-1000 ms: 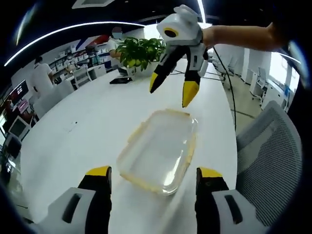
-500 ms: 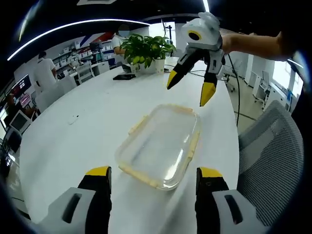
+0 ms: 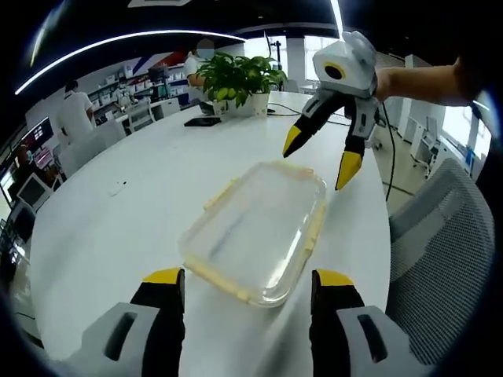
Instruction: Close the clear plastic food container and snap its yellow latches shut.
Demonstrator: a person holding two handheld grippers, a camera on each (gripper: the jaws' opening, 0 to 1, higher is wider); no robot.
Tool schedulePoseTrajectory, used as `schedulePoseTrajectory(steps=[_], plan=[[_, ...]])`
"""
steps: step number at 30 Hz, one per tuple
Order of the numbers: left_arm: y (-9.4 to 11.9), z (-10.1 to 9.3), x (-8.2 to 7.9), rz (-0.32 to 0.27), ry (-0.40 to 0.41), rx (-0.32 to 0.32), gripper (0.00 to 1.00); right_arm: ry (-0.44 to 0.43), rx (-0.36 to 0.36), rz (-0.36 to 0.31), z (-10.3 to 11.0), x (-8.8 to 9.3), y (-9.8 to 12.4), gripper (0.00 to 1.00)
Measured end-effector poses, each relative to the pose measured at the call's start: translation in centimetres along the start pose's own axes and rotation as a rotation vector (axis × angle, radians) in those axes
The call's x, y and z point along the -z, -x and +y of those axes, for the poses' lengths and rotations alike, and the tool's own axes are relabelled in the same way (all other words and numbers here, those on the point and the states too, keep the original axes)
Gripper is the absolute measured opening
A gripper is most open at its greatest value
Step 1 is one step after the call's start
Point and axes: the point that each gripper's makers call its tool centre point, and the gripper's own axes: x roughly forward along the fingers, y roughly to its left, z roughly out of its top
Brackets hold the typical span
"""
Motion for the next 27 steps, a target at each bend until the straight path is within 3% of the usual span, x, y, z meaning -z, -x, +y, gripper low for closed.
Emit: schedulePoseTrajectory(steps=[13, 27], plan=[[-0.3, 0.3, 0.9, 0.04, -0.029, 0.005, 0.53, 0.014, 0.01, 0.0, 0.5, -0.1, -0.9, 0.43], [0.6, 0.3, 2.7, 0.064, -0.01, 0.01, 0.44, 0.028, 0.016, 0.003, 1.6, -0.7, -1.6, 0.43]])
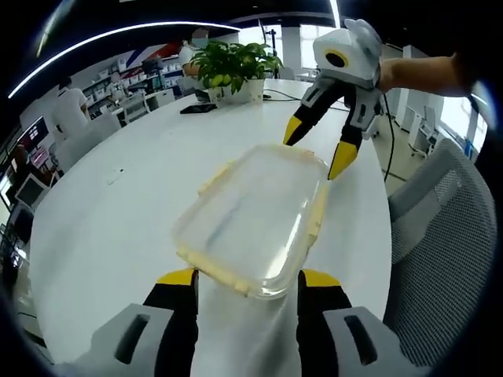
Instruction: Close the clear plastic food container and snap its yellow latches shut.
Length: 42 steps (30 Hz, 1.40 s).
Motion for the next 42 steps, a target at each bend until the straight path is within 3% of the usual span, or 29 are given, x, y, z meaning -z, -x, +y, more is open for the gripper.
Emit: schedulePoseTrajectory(steps=[13, 42], plan=[[0.6, 1.2, 0.8, 0.013, 0.012, -0.02, 0.44, 0.0, 0.003, -0.008, 0.2, -1.2, -1.2, 0.43], [0.7, 4.7, 1.2, 0.039, 0.015, -0.049, 0.44, 0.01, 0.03, -0.01, -1.7, -3.5, -3.5, 0.44]])
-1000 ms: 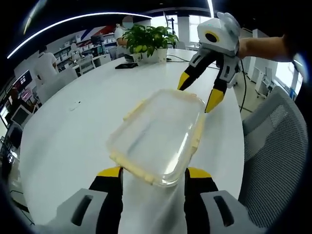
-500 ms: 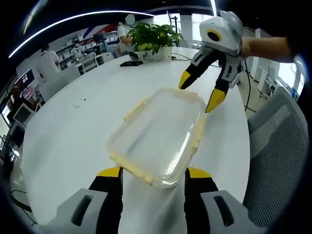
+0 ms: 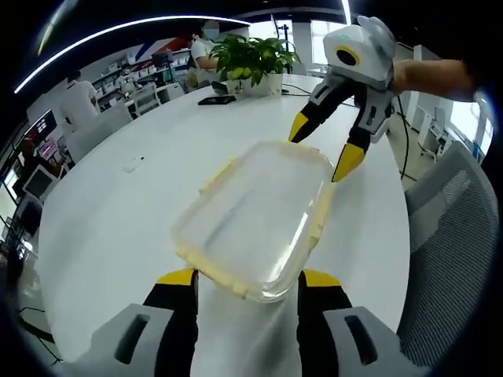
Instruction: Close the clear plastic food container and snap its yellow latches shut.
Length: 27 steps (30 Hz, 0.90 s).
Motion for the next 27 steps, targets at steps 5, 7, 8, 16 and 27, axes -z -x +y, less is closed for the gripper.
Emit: schedulePoseTrajectory(steps=[5, 7, 8, 16, 27], plan=[[-0.2, 0.39, -0.17, 0.004, -0.001, -0.001, 0.45, -0.002, 0.004, 0.003, -0.35, -0.13, -0.09, 0.44], [-0.26, 0.43, -0.25, 0.004, -0.001, -0.001, 0.45, -0.006, 0.006, 0.003, -0.48, -0.13, -0.11, 0.44], [-0.29, 0.5, -0.27, 0.004, -0.001, 0.0, 0.45, -0.006, 0.006, 0.002, -0.5, -0.12, -0.11, 0.44], [-0.29, 0.54, -0.33, 0.003, 0.009, -0.003, 0.45, -0.007, 0.008, -0.002, -0.52, -0.22, -0.12, 0.44], [-0.02, 0.81, -0.03, 0.003, 0.02, -0.011, 0.45, 0.0, 0.01, 0.0, -0.36, -0.51, -0.5, 0.44]])
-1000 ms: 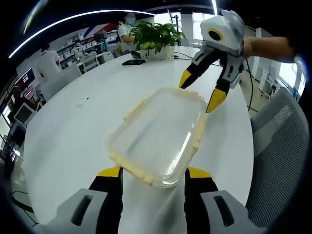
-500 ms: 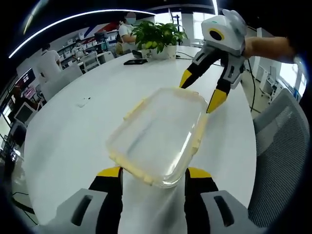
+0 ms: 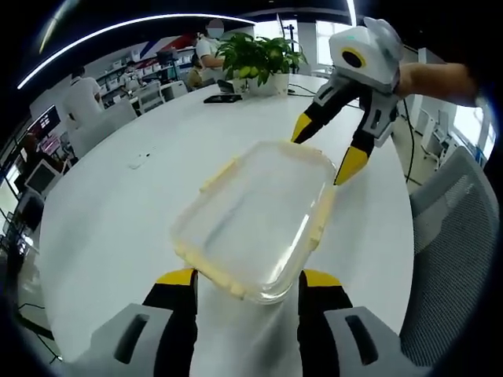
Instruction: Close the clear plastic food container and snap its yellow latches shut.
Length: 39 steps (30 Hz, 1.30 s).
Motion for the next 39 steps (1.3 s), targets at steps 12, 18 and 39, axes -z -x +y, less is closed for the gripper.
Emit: schedulePoseTrajectory(steps=[12, 18, 39], plan=[[0.1, 0.1, 0.1, 0.0, 0.004, -0.004, 0.45, -0.007, 0.005, -0.003, 0.2, -0.1, -0.1, 0.44], [0.3, 0.2, 0.4, 0.0, 0.01, -0.01, 0.45, -0.006, 0.003, -0.003, 0.3, -0.4, -0.5, 0.45], [2.6, -0.3, 0.2, -0.081, 0.111, -0.039, 0.6, -0.08, 0.058, -0.103, 0.7, -1.1, 1.8, 0.59]])
